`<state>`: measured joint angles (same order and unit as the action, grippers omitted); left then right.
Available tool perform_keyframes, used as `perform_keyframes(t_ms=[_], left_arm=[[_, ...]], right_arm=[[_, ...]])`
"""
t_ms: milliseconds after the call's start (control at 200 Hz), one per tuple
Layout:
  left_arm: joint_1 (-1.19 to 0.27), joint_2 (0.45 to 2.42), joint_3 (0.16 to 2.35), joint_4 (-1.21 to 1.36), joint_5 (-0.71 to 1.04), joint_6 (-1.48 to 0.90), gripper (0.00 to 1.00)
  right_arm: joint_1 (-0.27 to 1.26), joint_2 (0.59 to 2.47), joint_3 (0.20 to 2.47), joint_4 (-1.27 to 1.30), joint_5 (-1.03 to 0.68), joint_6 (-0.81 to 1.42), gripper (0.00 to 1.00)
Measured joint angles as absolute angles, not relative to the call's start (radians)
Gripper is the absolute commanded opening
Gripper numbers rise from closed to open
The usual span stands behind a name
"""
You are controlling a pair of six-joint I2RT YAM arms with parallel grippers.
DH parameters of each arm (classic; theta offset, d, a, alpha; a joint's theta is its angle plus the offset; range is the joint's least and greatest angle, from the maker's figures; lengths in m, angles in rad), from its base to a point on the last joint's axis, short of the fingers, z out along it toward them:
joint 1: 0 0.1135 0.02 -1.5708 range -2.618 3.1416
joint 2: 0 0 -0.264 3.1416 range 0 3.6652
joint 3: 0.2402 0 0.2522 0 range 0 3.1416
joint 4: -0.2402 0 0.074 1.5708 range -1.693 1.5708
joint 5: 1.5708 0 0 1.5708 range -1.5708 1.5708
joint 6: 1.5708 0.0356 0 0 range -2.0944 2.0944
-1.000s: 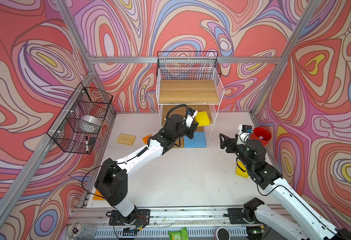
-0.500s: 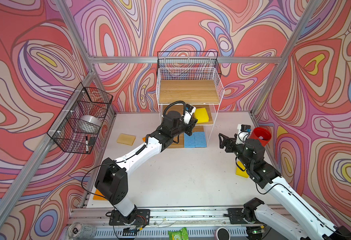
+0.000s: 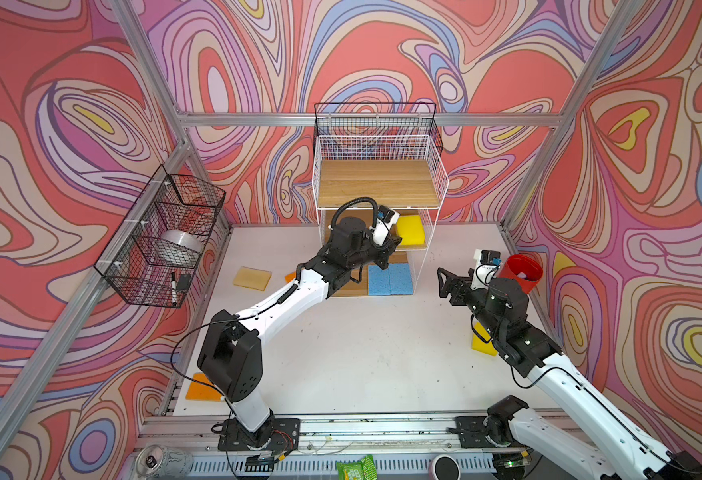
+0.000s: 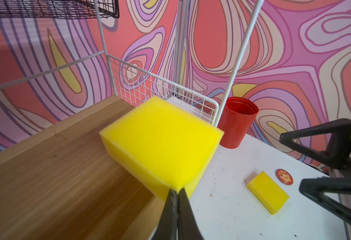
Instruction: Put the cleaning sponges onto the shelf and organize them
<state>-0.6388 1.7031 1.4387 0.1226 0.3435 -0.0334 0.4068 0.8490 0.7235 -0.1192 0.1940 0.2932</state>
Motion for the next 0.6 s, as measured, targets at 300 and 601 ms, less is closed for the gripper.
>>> perform_keyframes(t_ms=[300, 601], left_arm=[[-0.64, 1.749, 1.442, 0.123, 0.336, -0.064, 0.06], [-0.646, 1.753, 1.442, 0.132, 0.334, -0.096, 0.06]], right_arm=[[0.407, 0.847, 0.719, -0.119, 0.194, 0.293, 0.99], [0.407, 0.847, 0.719, -0.119, 0.194, 0.293, 0.98]])
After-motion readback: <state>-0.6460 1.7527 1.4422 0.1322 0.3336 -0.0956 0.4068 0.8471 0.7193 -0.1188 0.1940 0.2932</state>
